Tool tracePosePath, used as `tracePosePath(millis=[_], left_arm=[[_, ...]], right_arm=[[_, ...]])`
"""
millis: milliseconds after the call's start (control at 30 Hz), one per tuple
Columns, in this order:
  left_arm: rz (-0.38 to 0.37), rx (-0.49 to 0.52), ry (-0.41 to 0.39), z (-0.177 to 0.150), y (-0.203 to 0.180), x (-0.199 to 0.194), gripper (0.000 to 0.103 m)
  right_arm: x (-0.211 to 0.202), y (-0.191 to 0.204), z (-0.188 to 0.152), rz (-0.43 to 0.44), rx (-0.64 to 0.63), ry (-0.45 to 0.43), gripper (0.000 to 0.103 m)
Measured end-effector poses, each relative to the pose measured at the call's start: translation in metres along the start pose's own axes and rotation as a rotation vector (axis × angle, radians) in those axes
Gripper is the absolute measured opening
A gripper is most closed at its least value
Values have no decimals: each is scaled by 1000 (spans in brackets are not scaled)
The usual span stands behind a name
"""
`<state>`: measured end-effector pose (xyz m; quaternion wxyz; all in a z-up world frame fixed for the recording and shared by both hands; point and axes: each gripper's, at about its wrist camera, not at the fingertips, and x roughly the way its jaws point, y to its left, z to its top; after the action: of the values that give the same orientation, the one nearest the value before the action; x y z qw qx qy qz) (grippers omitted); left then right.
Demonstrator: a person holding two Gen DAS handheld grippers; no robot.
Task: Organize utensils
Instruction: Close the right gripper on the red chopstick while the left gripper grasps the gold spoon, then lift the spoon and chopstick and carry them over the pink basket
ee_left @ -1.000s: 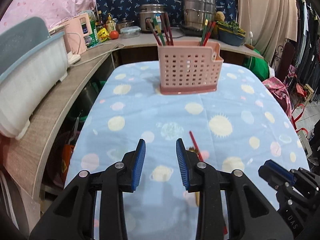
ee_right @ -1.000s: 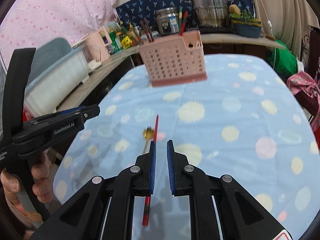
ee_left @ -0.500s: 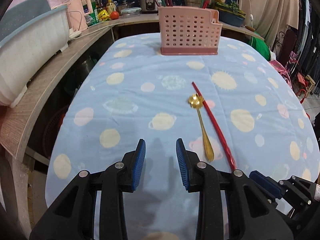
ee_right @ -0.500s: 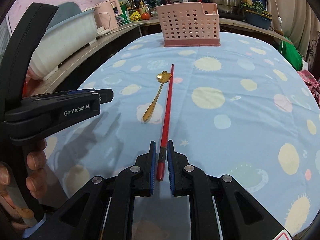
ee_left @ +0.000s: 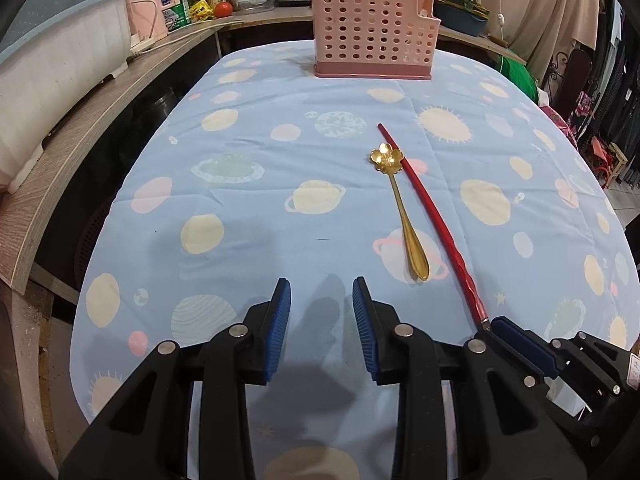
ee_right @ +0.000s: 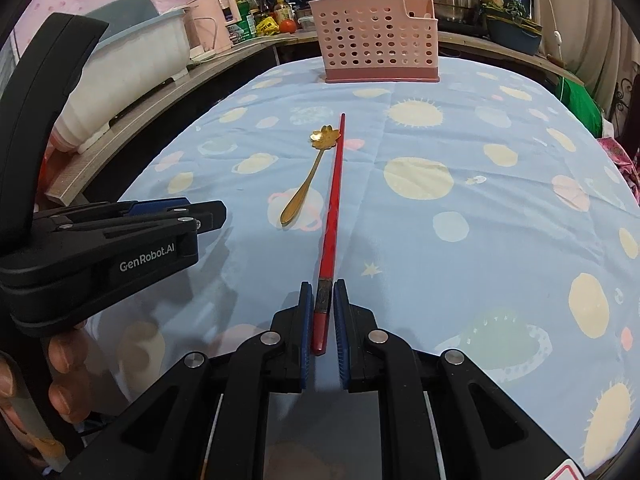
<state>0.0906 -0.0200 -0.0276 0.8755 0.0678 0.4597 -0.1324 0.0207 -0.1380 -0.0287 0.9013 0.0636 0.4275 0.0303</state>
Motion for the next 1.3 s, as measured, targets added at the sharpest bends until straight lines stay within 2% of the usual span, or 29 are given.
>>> tracePosePath(millis=[233, 367, 533, 833, 933, 1000, 1067, 1133, 1300], left_arm=[[-10, 0, 2, 0, -3, 2, 42], [-28, -3, 2, 1, -6, 3, 51], [-63, -1, 7, 5, -16, 7, 56], [-75, 37, 16, 10, -41, 24, 56], [-63, 48, 5, 11, -45, 24, 48], [-62, 52, 2, 11, -46, 24, 36], [-67, 54, 3, 12, -46, 24, 19], [-79, 49, 8, 12, -44, 24, 11], [-95, 32, 6, 13, -41, 18, 10]], right_arm=[[-2, -9, 2, -26, 28, -17, 7], [-8, -28, 6, -42, 85, -36, 7], [-13, -54, 11, -51, 164, -51, 7], [-12, -72, 10, -47, 217, -49, 7], [-10, -72, 9, -43, 217, -45, 7], [-10, -72, 9, -39, 219, -43, 7], [-9, -72, 8, -37, 219, -44, 7], [-10, -72, 9, -35, 218, -45, 7], [-14, -72, 9, -34, 219, -56, 7]])
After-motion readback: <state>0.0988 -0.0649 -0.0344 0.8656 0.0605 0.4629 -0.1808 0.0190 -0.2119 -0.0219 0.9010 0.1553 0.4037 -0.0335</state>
